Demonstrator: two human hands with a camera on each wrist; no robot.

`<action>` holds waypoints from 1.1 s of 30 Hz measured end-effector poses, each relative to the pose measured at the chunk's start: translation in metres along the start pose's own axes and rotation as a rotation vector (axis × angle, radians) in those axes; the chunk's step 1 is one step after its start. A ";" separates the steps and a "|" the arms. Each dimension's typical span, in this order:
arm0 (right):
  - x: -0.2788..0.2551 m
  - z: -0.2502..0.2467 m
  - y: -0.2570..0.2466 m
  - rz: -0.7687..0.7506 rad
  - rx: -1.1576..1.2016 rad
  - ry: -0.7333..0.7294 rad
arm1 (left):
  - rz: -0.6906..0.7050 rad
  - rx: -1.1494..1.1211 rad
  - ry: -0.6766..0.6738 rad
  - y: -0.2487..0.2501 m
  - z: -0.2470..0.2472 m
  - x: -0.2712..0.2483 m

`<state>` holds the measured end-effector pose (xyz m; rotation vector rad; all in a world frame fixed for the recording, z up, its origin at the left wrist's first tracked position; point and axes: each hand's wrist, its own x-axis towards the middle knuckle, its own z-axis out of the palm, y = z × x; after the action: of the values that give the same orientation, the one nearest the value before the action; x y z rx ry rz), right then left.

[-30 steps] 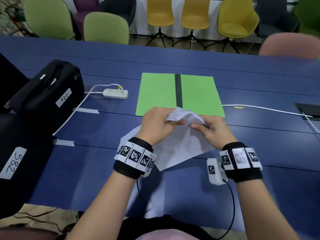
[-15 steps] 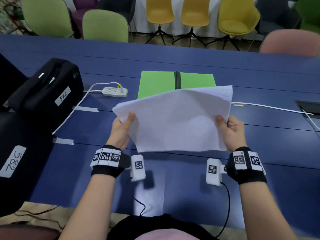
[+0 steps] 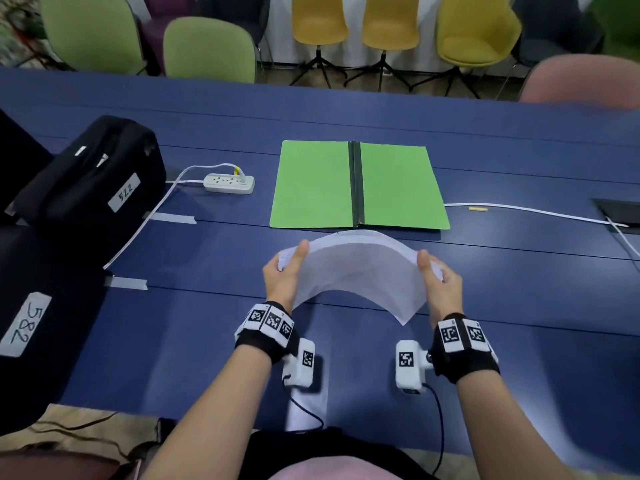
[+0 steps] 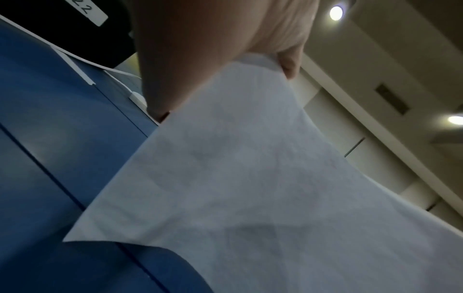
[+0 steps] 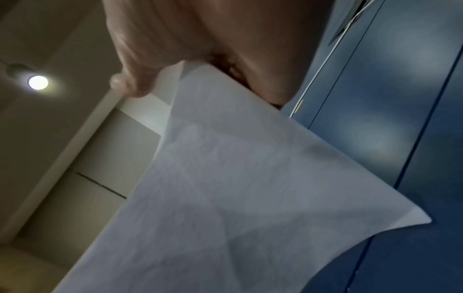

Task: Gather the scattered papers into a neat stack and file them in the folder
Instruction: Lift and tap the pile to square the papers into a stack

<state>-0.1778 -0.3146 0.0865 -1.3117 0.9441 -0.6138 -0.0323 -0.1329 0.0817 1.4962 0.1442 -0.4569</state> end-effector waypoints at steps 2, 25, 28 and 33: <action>0.002 0.001 -0.001 -0.009 -0.024 0.043 | -0.031 -0.030 0.028 0.001 0.001 0.003; 0.016 0.013 -0.044 -0.448 -0.890 -0.358 | 0.595 0.708 -0.355 0.069 0.020 -0.019; 0.015 0.013 -0.040 -0.470 -0.698 -0.326 | 0.624 0.722 -0.398 0.091 0.019 -0.025; 0.018 0.004 -0.050 -0.343 -0.344 -0.251 | 0.523 0.812 -0.364 0.106 -0.019 -0.005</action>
<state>-0.1589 -0.3369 0.1306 -1.8354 0.6381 -0.5431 0.0065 -0.1125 0.1807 2.1110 -0.7901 -0.3625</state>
